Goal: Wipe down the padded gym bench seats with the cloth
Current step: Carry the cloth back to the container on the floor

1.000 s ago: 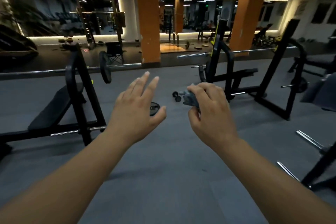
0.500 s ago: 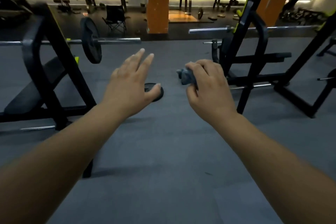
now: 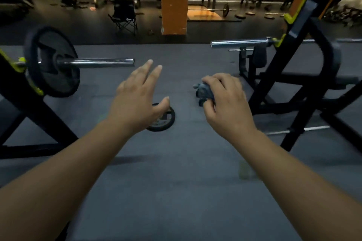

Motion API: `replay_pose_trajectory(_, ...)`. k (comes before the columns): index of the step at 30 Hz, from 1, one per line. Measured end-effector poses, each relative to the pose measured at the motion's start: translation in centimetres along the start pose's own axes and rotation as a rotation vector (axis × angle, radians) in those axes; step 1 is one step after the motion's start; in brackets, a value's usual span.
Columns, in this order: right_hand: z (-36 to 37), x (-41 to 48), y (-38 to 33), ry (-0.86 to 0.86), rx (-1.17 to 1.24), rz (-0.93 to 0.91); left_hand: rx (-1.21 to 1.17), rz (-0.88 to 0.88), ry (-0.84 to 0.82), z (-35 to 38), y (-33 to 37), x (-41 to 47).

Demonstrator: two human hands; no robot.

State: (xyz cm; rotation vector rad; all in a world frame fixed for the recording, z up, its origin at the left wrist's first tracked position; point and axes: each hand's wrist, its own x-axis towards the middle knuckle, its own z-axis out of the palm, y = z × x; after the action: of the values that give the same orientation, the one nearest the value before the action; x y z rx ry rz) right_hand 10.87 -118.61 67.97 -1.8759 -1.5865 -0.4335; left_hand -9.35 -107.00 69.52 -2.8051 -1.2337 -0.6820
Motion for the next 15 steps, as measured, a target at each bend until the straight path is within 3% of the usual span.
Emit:
replay_pose_trajectory(6, 8.6, 15.8, 7.5, -0.072, 0.052, -0.046, 0.008, -0.084, 0.017, 5.0, -3.4, 15.1)
replay_pose_trajectory(15, 26.5, 38.1, 13.4, -0.062, 0.069, -0.104, 0.01, -0.149, 0.055, 14.1, -17.0, 38.3)
